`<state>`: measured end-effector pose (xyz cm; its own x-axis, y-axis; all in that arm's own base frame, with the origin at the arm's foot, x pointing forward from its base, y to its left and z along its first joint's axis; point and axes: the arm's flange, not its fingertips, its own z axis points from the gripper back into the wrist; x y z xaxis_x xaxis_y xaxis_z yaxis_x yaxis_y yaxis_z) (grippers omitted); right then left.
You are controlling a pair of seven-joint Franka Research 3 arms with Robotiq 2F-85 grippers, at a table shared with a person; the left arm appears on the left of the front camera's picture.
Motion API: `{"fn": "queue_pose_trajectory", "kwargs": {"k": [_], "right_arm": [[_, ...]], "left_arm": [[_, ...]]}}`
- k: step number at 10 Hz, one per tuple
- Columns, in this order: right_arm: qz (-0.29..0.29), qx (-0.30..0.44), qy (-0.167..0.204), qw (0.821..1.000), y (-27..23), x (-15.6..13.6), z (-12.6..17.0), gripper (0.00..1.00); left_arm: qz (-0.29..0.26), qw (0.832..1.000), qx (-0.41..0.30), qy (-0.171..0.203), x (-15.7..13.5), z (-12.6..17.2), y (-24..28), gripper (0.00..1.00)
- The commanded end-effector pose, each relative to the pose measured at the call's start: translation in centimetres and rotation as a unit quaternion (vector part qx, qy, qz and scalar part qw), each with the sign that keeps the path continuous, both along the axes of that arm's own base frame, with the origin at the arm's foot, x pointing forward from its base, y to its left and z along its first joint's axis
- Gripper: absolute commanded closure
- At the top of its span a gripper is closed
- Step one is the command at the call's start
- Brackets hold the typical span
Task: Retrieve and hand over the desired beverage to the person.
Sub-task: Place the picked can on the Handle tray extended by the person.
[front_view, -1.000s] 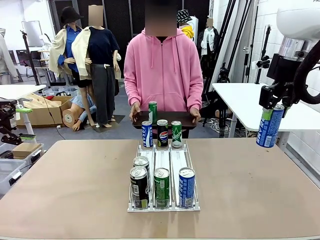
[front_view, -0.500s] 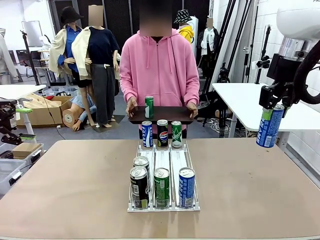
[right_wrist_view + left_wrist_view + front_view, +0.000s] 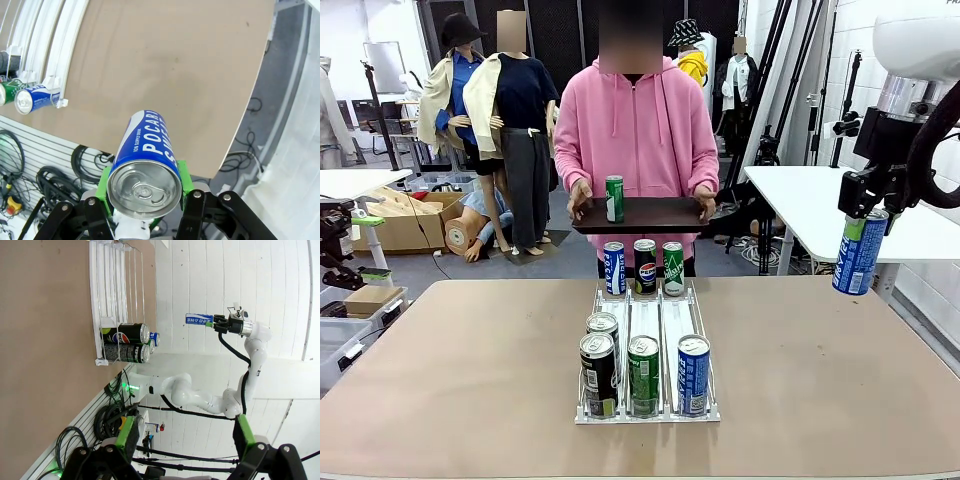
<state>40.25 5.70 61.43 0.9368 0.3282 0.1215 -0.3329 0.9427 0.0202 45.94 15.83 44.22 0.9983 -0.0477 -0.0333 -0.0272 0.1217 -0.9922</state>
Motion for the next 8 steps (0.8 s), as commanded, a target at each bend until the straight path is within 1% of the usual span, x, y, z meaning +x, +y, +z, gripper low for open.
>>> {"fn": "queue_pose_trajectory", "kwargs": {"k": [1, 8], "right_arm": [[-0.004, 0.000, -0.003, 1.000, 0.12, -0.03, 0.15, 1.00], [-0.004, 0.000, -0.003, 1.000, 0.12, -0.03, 0.15, 1.00]], "left_arm": [[0.006, 1.000, 0.001, 0.001, 0.02, 0.11, 0.02, 0.00], [0.006, 1.000, 0.001, 0.001, 0.02, 0.11, 0.02, 0.00]]}}
